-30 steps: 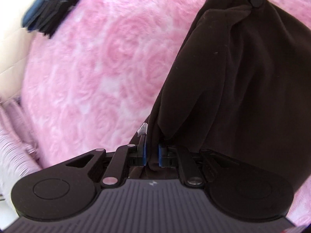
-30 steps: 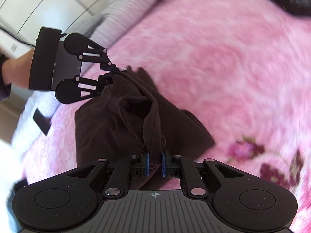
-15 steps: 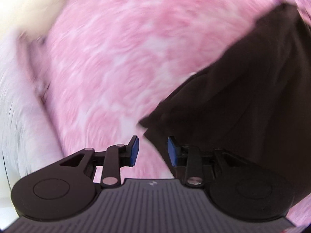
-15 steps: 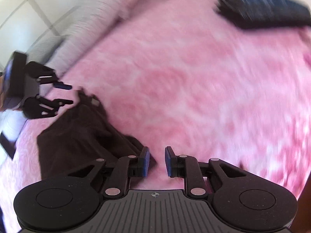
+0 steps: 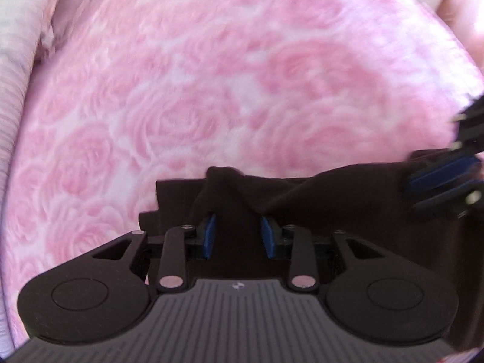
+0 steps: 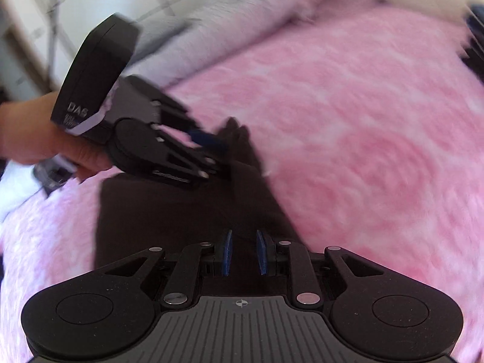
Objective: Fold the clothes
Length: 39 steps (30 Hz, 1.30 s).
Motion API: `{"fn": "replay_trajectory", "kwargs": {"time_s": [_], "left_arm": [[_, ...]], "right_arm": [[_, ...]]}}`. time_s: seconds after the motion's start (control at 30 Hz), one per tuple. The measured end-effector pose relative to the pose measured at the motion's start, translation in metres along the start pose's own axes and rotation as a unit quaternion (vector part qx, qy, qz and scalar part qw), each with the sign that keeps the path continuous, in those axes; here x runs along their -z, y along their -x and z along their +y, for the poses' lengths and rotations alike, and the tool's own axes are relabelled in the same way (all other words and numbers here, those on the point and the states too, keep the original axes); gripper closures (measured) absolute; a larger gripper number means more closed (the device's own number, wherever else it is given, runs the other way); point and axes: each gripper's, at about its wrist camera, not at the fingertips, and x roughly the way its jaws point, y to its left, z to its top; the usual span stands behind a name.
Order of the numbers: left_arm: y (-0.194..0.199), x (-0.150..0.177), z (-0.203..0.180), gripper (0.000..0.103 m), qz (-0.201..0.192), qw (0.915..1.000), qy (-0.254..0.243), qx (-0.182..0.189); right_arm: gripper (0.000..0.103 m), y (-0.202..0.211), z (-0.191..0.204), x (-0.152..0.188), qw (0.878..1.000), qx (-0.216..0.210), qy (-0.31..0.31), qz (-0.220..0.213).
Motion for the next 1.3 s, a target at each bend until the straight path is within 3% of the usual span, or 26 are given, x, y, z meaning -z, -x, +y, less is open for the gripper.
{"fn": "replay_trajectory", "kwargs": {"time_s": [0.2, 0.3, 0.37, 0.43, 0.57, 0.73, 0.83, 0.9, 1.0, 1.13, 1.23, 1.3], "left_arm": [[-0.023, -0.007, 0.017, 0.067, 0.016, 0.9995, 0.024, 0.014], [-0.023, -0.006, 0.029, 0.068, 0.013, 0.9980, 0.054, 0.030], [-0.014, -0.005, 0.032, 0.068, 0.009, 0.9983, 0.055, 0.016], [0.002, -0.002, 0.035, 0.077, 0.001, 0.9991, 0.037, -0.019], [0.044, 0.022, 0.047, 0.077, -0.011, 0.9973, 0.060, -0.042], [0.069, 0.069, 0.030, 0.077, 0.009, 0.9961, 0.082, -0.032], [0.049, 0.101, 0.018, 0.077, 0.057, 0.9945, 0.074, -0.046], [0.033, 0.122, 0.017, 0.078, 0.083, 0.9920, 0.073, -0.062], [0.035, 0.134, 0.031, 0.074, 0.062, 0.9898, 0.109, -0.068], [0.052, 0.135, 0.033, 0.082, 0.053, 0.9855, 0.124, -0.103], [0.073, 0.140, 0.021, 0.082, 0.034, 0.9851, 0.133, -0.104], [0.075, 0.147, 0.009, 0.081, 0.038, 0.9863, 0.131, -0.093]], "right_arm": [[0.082, 0.015, -0.009, 0.017, 0.999, 0.004, -0.015, 0.033], [0.082, 0.022, -0.023, 0.033, 0.998, 0.002, -0.052, 0.040], [0.082, 0.029, -0.024, 0.034, 0.998, 0.009, -0.051, 0.040], [0.082, 0.038, -0.020, 0.031, 0.997, 0.037, -0.042, 0.050], [0.082, 0.055, 0.002, 0.015, 0.998, 0.054, 0.006, 0.008], [0.082, 0.030, 0.035, -0.005, 0.997, 0.012, 0.066, -0.025], [0.082, -0.002, 0.034, 0.000, 0.997, 0.006, 0.068, 0.026], [0.082, -0.005, 0.034, 0.011, 0.995, 0.013, 0.091, 0.038], [0.082, 0.010, 0.050, 0.022, 0.990, 0.050, 0.126, 0.046], [0.082, 0.036, 0.080, 0.042, 0.989, 0.002, 0.139, 0.044], [0.082, 0.031, 0.111, 0.069, 0.982, -0.046, 0.161, 0.084], [0.082, 0.016, 0.119, 0.095, 0.975, -0.032, 0.169, 0.140]]}}
